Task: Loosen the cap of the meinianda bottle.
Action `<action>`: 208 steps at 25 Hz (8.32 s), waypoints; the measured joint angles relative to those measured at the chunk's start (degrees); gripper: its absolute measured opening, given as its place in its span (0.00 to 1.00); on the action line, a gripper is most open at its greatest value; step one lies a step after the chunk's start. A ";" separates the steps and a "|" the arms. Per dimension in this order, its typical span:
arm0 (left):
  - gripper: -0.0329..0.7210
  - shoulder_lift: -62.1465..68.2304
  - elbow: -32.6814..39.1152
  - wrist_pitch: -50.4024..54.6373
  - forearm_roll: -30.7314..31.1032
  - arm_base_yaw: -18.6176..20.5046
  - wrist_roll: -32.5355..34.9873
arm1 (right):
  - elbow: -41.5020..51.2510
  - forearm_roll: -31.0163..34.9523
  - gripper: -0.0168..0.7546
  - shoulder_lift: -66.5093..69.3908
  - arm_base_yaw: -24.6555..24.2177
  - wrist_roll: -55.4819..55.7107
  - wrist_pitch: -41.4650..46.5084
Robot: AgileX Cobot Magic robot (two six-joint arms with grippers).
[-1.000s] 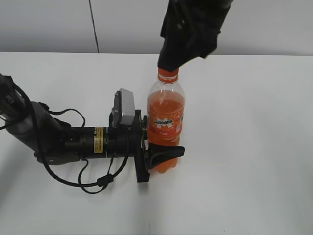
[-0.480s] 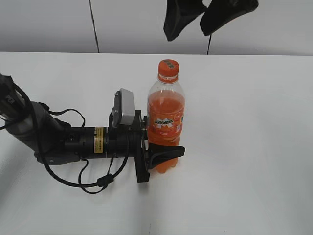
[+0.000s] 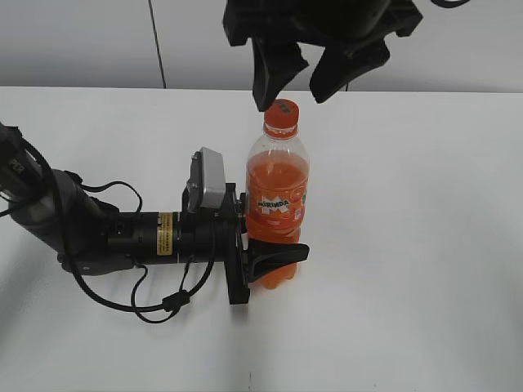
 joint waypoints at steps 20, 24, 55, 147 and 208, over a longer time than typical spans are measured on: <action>0.55 0.00 0.00 0.00 0.00 0.00 0.00 | 0.00 -0.30 0.53 2.27 0.00 -2.55 0.05; 0.55 0.00 0.00 0.00 0.00 0.00 0.00 | 0.00 -0.30 0.52 3.01 0.00 -2.90 0.01; 0.55 0.00 0.00 0.05 -0.17 0.00 0.00 | -0.11 0.53 0.37 1.98 0.00 -83.77 -0.07; 0.55 0.00 0.00 0.00 -0.02 0.00 0.00 | 7.48 5.70 0.37 21.28 -39.11 -18.44 -8.02; 0.62 0.04 0.05 1.20 -0.20 0.00 -2.90 | 9.12 3.12 0.76 13.37 -39.11 -20.15 -13.54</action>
